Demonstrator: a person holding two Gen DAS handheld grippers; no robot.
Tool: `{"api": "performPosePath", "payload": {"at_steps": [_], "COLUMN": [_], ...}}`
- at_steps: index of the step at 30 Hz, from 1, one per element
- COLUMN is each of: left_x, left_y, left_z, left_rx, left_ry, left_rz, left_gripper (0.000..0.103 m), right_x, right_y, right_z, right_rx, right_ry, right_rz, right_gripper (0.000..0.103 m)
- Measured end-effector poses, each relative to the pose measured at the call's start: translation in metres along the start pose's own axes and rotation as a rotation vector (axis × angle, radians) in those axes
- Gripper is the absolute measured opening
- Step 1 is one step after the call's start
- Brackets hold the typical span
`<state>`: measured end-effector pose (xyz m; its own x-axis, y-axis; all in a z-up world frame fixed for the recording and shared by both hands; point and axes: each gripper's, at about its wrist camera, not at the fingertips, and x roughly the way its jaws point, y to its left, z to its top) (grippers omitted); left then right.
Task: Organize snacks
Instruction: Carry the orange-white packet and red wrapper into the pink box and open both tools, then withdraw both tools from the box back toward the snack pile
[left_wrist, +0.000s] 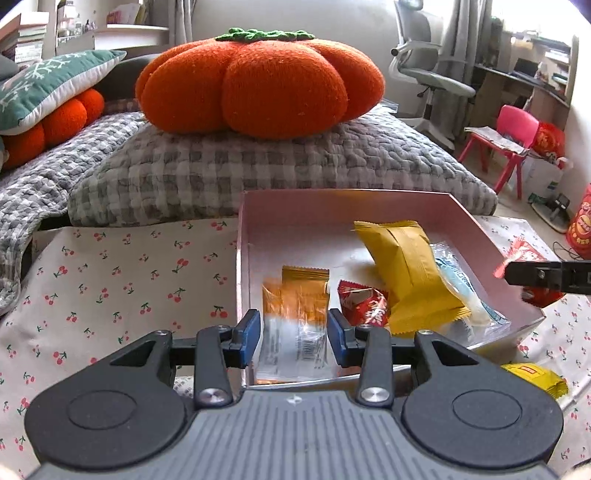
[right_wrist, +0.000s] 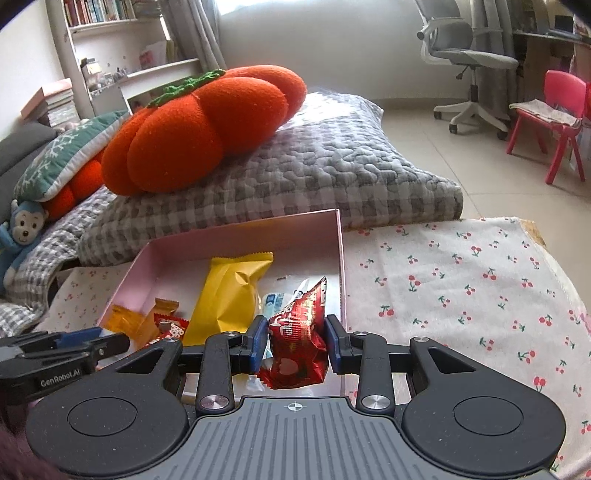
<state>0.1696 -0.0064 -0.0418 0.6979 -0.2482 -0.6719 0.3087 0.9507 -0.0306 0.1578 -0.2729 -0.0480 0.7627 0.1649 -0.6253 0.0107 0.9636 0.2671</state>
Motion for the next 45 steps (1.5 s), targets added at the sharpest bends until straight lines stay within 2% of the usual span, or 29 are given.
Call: {"api": "performPosePath", "payload": {"at_steps": [3,4,5,6,7,12,14,15,24,34,39,45], "left_x": [-0.001,-0.002,-0.003,-0.003,-0.003,-0.004,-0.006,-0.007,-0.022,-0.052,-0.066,-0.08], "left_y": [-0.003,-0.003,-0.002,-0.002,-0.002,-0.005,-0.008,-0.009,-0.017,-0.016,-0.011,0.0], "left_z": [0.0,0.0,0.001,0.001,0.001,0.002,0.002,0.001,-0.004,-0.013,-0.017,-0.032], "left_rx": [0.014,0.009,0.001,-0.005,-0.008,-0.008,-0.01,-0.007,0.011,0.018,0.004,-0.023], "left_ry": [-0.005,-0.008,-0.011,-0.011,-0.01,-0.011,-0.011,-0.015,-0.02,-0.026,-0.026,-0.005], "left_rz": [-0.008,-0.012,-0.021,-0.031,-0.037,-0.062,-0.075,-0.075,-0.081,-0.055,-0.032,-0.026], "left_gripper": [0.044,0.052,0.057,0.058,0.061,0.077,0.09,0.092,0.102,0.102,0.103,0.102], "right_x": [-0.001,-0.002,-0.002,-0.002,-0.003,-0.006,-0.009,-0.01,-0.034,-0.069,-0.081,-0.09], "right_y": [0.001,0.001,0.001,0.001,0.001,-0.002,-0.004,-0.005,-0.022,-0.032,-0.033,-0.036], "right_z": [0.002,0.003,0.004,0.004,0.004,0.004,0.003,0.002,-0.006,-0.026,-0.038,-0.052], "right_rx": [0.004,0.007,0.013,0.02,0.025,0.041,0.043,0.043,0.053,0.038,0.006,0.025], "right_ry": [-0.004,-0.004,-0.003,-0.003,-0.009,-0.007,-0.004,-0.004,-0.01,-0.008,-0.012,-0.012], "right_rz": [0.011,0.016,0.016,0.008,0.002,-0.003,-0.007,-0.009,-0.014,0.005,0.016,0.02], "right_gripper": [0.035,0.039,0.045,0.061,0.068,0.069,0.073,0.076,0.086,0.095,0.095,0.095]}}
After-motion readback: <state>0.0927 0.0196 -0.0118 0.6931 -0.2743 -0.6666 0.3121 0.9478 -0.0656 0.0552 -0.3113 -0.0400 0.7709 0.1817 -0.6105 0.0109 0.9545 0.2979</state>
